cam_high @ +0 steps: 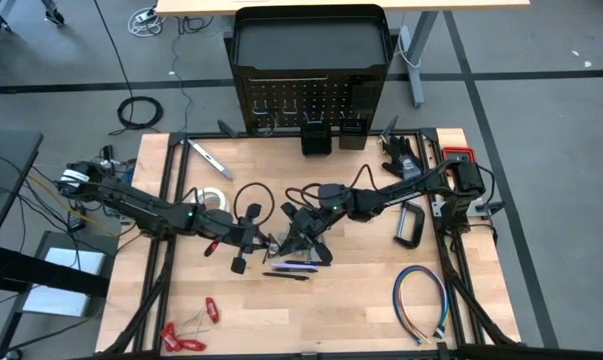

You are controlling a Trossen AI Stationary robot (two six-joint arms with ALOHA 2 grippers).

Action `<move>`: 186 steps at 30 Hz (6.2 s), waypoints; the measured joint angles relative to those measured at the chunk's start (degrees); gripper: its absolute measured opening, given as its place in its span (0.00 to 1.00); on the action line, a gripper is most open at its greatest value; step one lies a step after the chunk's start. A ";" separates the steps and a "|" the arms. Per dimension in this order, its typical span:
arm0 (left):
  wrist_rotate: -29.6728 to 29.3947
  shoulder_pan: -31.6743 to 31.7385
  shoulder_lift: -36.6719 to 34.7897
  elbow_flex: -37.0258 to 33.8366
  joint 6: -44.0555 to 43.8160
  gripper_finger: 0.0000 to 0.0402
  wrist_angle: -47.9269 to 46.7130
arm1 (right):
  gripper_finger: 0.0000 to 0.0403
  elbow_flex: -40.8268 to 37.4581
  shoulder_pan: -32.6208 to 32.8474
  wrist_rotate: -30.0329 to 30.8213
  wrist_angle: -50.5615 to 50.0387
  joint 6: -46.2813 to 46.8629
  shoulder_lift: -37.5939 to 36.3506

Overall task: Hang tools onto peg board
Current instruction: Hang the black safety glasses on the peg board

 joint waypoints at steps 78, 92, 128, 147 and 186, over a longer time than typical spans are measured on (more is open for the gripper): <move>-23.30 1.11 -0.01 12.00 0.26 0.01 -18.16 | 0.07 -0.02 -1.42 10.09 -11.45 -1.88 -0.04; -17.61 1.04 3.51 12.00 5.00 0.01 -13.37 | 0.07 0.00 -1.53 9.74 -14.14 -1.88 -0.04; -11.69 -0.92 -6.09 10.29 -1.31 0.08 -24.02 | 0.04 -0.04 -2.11 9.86 -16.16 -2.00 0.04; 4.74 4.88 -4.23 1.77 -3.19 0.33 1.68 | 0.05 -0.02 -1.76 6.56 -11.88 -3.07 0.02; 27.51 5.25 2.41 4.55 -4.95 0.01 7.26 | 0.31 0.04 -0.65 5.92 -8.57 -11.17 -2.87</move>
